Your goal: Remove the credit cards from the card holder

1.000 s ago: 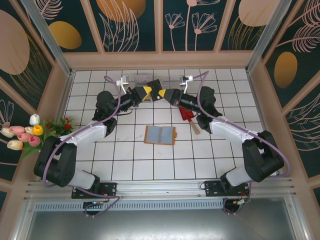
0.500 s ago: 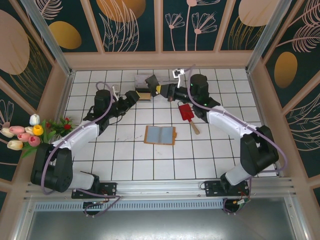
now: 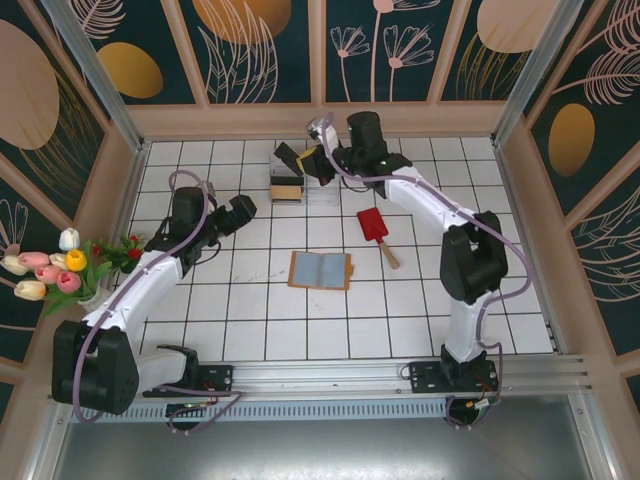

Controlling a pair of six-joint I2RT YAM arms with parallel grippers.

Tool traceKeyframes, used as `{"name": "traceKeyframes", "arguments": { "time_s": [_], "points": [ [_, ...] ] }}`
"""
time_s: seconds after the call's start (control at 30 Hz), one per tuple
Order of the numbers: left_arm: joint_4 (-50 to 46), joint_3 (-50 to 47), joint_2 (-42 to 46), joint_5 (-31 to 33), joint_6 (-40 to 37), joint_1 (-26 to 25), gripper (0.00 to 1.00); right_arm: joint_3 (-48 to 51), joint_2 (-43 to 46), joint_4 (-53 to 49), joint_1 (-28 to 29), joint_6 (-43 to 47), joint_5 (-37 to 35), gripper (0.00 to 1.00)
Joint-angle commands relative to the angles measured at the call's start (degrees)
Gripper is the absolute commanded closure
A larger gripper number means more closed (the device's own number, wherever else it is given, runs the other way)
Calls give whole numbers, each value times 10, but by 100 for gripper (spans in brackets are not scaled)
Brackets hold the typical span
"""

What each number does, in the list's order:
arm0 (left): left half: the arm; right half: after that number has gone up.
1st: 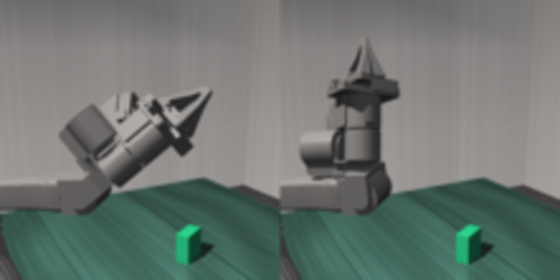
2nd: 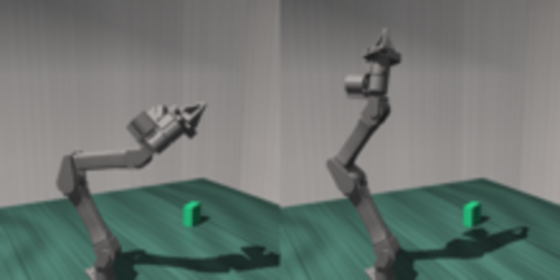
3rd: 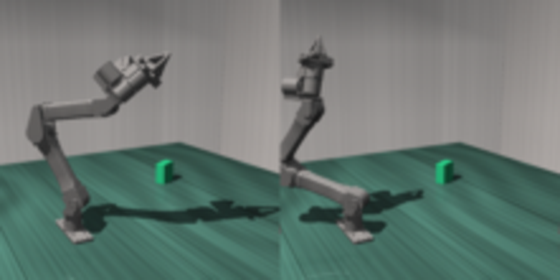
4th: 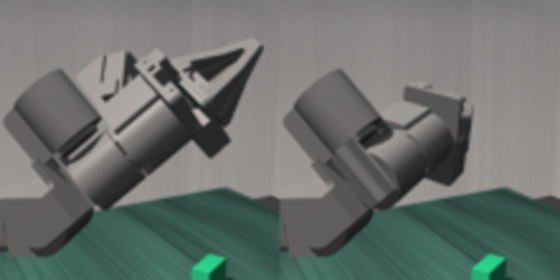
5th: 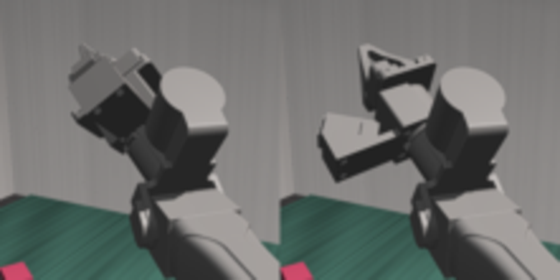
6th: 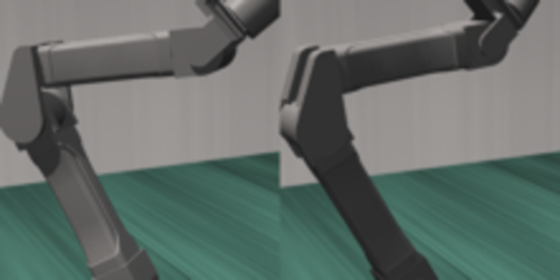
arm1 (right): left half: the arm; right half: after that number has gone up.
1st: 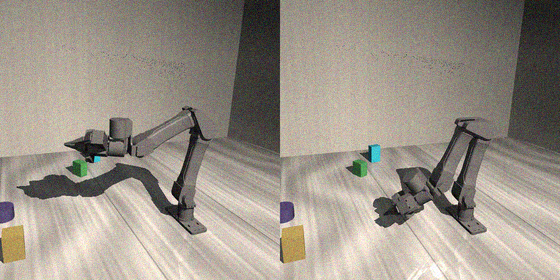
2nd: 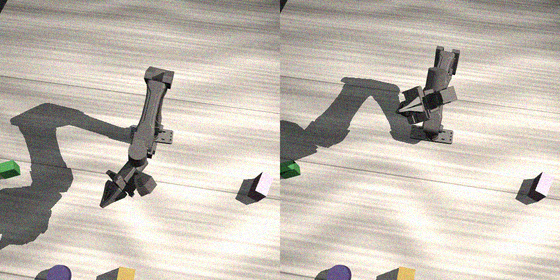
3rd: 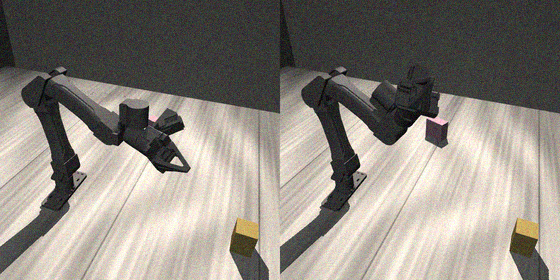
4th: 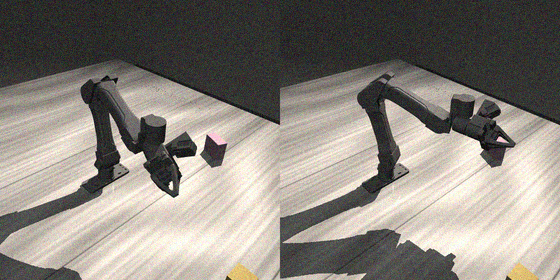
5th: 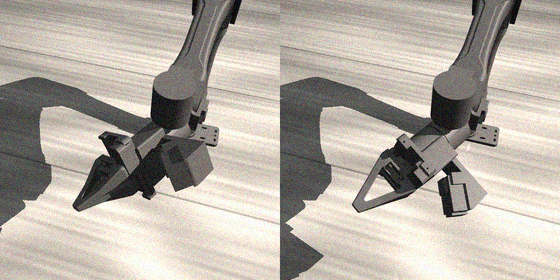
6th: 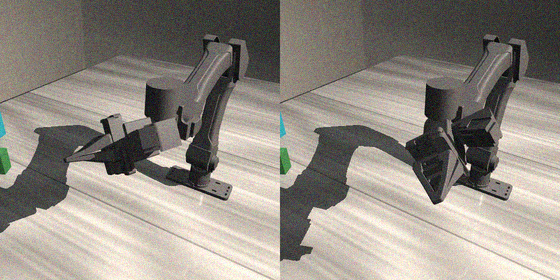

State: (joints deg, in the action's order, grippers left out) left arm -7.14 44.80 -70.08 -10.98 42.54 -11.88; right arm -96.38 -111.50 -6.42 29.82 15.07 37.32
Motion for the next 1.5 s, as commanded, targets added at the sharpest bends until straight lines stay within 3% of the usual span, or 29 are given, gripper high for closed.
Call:
{"name": "traceKeyframes", "arguments": {
  "time_s": [0.0,0.23,0.4,0.77,1.47],
  "points": [
    [-29,4,4,8,-24,4,2,-91,-61,-143,0,200,21,100],
    [-31,6,-12,-4,-25,4,2,-232,-164,-258,2,353,-48,100],
    [-32,13,-26,-10,-28,4,1,-262,-194,-275,4,408,-67,100],
    [-9,3,-48,-35,-23,4,1,-264,-227,-235,32,453,-117,100],
    [-3,-8,-56,-60,-19,4,1,-310,-283,-207,28,473,-165,100]
  ]
}}
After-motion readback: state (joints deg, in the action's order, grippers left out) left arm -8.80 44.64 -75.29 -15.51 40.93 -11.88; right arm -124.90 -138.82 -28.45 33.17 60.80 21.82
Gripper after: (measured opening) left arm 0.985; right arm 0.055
